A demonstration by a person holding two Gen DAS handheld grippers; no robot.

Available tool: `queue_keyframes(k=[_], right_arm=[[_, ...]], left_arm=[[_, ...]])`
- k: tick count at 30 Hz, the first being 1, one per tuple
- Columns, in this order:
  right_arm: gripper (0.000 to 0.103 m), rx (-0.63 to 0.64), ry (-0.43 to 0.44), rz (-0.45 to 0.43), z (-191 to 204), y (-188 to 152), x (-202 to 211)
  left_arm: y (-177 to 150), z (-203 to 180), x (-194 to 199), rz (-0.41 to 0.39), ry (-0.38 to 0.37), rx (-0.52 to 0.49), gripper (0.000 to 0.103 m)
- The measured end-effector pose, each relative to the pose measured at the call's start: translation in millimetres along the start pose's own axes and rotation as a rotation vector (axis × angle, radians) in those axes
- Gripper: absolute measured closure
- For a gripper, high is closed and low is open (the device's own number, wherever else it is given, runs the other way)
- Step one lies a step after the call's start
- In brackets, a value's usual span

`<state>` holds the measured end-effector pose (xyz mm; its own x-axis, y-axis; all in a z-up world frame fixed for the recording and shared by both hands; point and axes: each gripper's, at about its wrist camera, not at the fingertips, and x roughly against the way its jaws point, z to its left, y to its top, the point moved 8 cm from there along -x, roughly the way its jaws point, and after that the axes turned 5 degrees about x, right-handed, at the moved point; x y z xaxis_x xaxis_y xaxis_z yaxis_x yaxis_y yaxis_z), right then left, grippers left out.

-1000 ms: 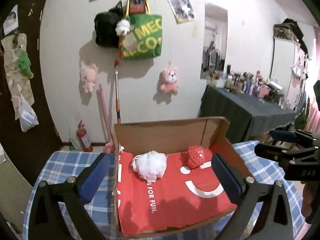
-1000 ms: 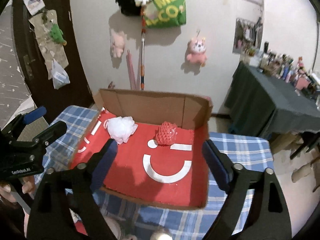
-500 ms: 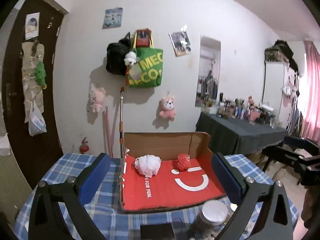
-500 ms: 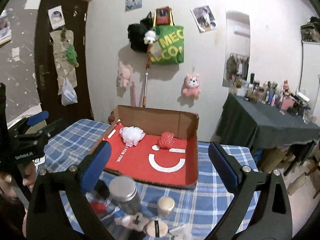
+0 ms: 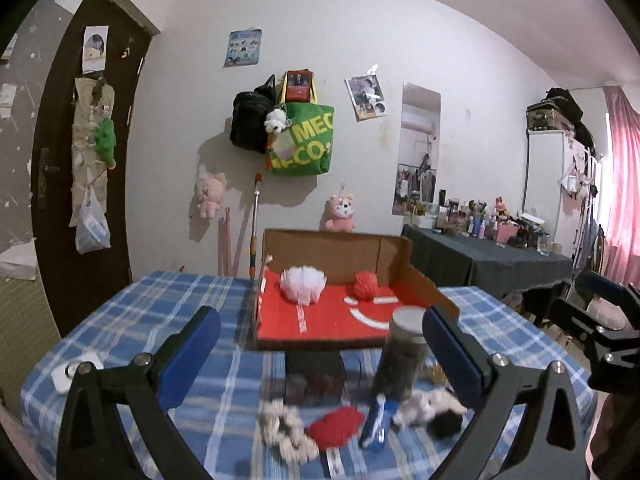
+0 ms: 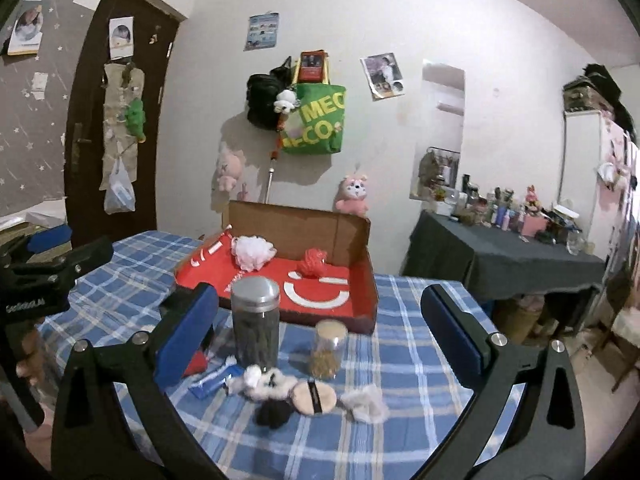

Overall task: Organize soft objects
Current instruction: 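Withdraw both tools from the box back toward the table items, then grasp the black fuzzy scrunchie with the right tool while the left tool grasps the cream crocheted scrunchie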

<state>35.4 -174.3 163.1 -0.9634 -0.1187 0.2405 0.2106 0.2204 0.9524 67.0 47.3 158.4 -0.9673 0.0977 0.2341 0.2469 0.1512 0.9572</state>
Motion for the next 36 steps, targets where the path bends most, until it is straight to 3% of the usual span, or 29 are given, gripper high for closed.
queue_keyframes(k=[7,15,32,36], right_arm=[[0.000,-0.034,0.023,0.101,13.7,-54.9,-18.6],[0.000,-0.104,0.064,0.222,20.3,-106.3,-48.4],[0.000,-0.113,0.111,0.344,33.4,-143.3,-93.9],[0.013,-0.100,0.125,0.354,37.4,-146.2,-100.4]], left_arm=[[-45.0,1.0,7.2,0.038,0.023,-0.002,0.000],[-91.5,18.3,-7.8,0.155,0.054,0.018,0.000],[-136.0,61.9,-60.5,0.362,0.164,0.011,0.000],[-139.3,68.3,-71.5,0.393,0.172,0.014,0.000]])
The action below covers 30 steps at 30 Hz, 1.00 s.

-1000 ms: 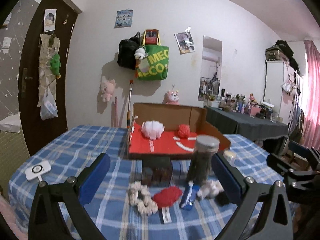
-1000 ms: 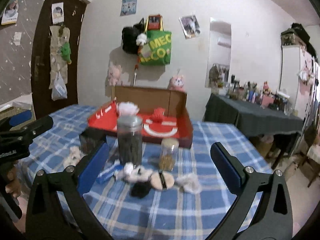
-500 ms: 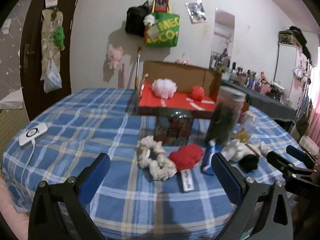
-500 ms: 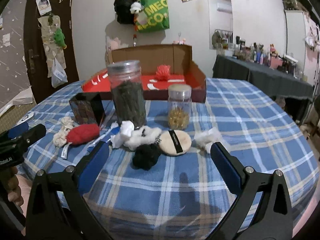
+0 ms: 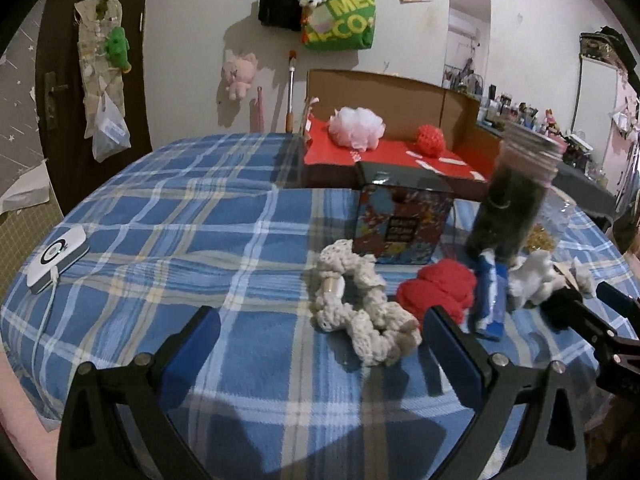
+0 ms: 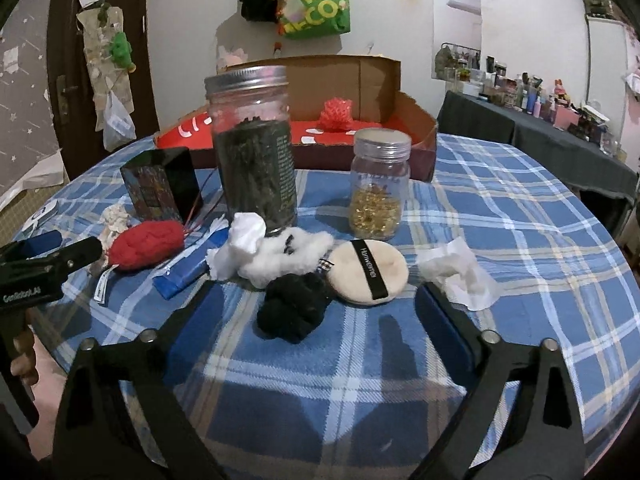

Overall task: Organize soft objects
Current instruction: 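Grasp the black fuzzy scrunchie with the right tool while the left tool grasps the cream crocheted scrunchie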

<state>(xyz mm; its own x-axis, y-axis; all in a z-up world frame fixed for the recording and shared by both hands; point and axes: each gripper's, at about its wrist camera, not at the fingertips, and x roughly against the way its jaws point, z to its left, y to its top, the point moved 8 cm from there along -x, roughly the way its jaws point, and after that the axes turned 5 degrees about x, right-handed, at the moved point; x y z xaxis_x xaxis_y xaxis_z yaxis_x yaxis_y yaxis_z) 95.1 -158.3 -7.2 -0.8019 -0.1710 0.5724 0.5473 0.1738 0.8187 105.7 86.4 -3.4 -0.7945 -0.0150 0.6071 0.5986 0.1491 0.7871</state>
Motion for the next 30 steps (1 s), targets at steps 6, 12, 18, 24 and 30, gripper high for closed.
queue_keyframes(k=[6,12,18,24,30], right_arm=[[0.052,0.034,0.032,0.036,10.1,-8.2,-11.2],[0.072,0.032,0.072,0.036,13.7,-11.6,-9.2],[0.074,0.047,0.068,-0.010,13.9,-5.0,4.6],[0.074,0.043,0.072,-0.037,13.4,1.2,13.6],[0.074,0.035,0.073,-0.039,11.2,2.4,15.3]], left_arm=[[-3.1,0.8,-13.9,0.040,-0.044,0.017,0.032],[-10.1,-6.2,-11.4,0.060,-0.140,0.030,0.079],[-4.2,-8.6,3.8,0.014,-0.151,0.047,0.085],[7.4,-17.4,22.6,-0.036,-0.183,0.041,0.086],[10.7,-32.8,33.3,-0.057,-0.221,0.017,0.086]])
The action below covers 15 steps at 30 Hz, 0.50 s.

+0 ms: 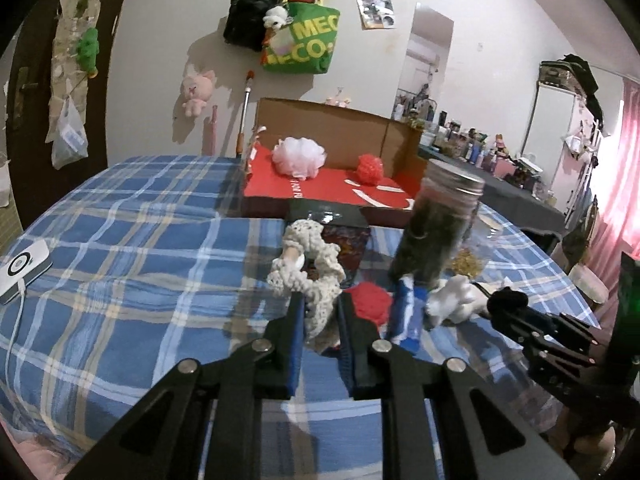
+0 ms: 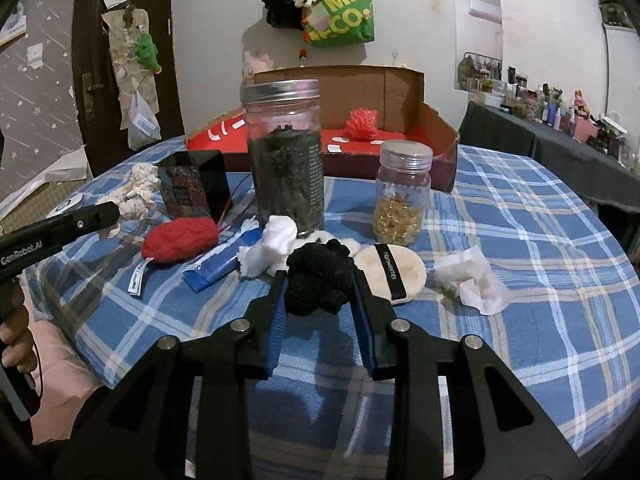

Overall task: Organize soft objects
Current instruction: 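Grasp the black fuzzy scrunchie with the right tool while the left tool grasps the cream crocheted scrunchie, then carry both scrunchies into the box and open both tools to release them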

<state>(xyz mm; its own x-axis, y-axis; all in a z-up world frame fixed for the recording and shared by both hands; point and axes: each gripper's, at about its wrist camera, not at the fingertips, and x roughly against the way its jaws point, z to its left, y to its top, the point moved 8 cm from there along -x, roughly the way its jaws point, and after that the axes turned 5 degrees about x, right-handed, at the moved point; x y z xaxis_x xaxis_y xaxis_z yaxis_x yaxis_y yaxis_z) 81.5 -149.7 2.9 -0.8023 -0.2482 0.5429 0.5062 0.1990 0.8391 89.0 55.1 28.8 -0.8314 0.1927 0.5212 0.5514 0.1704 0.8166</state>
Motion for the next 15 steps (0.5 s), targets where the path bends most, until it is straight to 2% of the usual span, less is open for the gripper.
queue_keyframes(k=[8,15], right_arm=[[0.074,-0.037,-0.001,0.007,-14.2,1.2,4.4],[0.074,-0.058,-0.019,0.014,-35.5,5.5,9.7]], left_arm=[[-0.5,-0.7,-0.8,0.008,0.004,0.009,0.086],[5.1,14.5,0.6,0.006,0.045,0.027,0.086]])
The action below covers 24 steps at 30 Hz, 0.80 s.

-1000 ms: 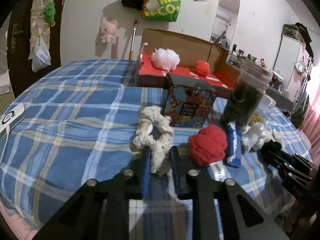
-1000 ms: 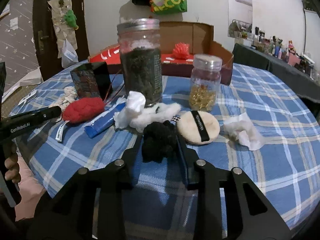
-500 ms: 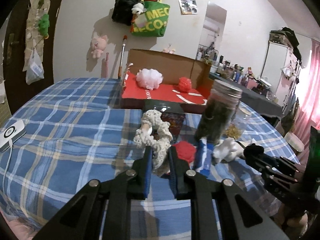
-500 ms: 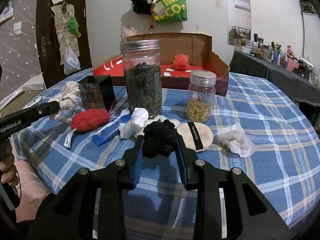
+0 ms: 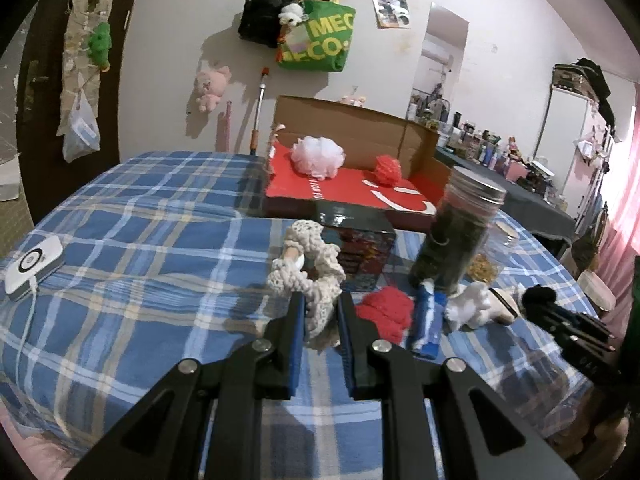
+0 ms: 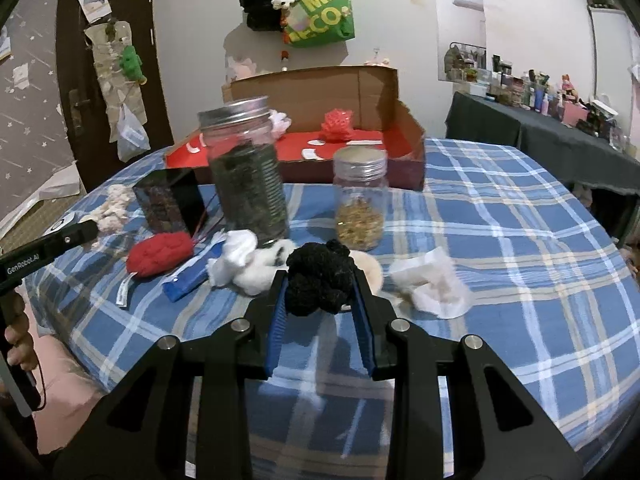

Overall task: Organize soft objects
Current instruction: 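Carry both scrunchies into the box and open both tools to release them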

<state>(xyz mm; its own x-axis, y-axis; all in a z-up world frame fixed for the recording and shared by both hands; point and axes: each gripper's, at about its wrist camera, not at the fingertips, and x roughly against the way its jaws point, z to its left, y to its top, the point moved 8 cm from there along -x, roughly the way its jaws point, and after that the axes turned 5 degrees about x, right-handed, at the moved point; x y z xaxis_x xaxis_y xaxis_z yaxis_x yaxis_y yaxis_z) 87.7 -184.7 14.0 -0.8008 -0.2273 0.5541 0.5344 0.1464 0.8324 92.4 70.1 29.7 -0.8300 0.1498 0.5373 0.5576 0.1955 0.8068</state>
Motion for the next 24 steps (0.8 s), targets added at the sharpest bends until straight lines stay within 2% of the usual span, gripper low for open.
queue_keyframes(k=[6,11,16,19,24], right_arm=[[0.074,-0.020,-0.001,0.033,-24.3,5.4,-5.2],[0.074,-0.014,0.015,0.075,-43.5,13.9,-15.8],[0.074,-0.014,0.056,0.124,-65.3,27.8,-34.4],[0.074,0.009,0.070,0.141,-73.6,34.9,-45.7],[0.074,0.046,0.116,0.159,-83.9,46.7,-63.8]], left_arm=[[11.1,25.1,-7.8,0.002,0.053,0.007,0.086],[26.5,39.1,-24.1,0.027,0.056,-0.001,0.086],[40.0,40.9,-40.4,0.054,0.028,-0.054,0.086],[48.9,37.6,-51.1,0.070,-0.022,-0.094,0.086],[61.3,29.7,-61.6,0.060,-0.071,-0.191,0.086]])
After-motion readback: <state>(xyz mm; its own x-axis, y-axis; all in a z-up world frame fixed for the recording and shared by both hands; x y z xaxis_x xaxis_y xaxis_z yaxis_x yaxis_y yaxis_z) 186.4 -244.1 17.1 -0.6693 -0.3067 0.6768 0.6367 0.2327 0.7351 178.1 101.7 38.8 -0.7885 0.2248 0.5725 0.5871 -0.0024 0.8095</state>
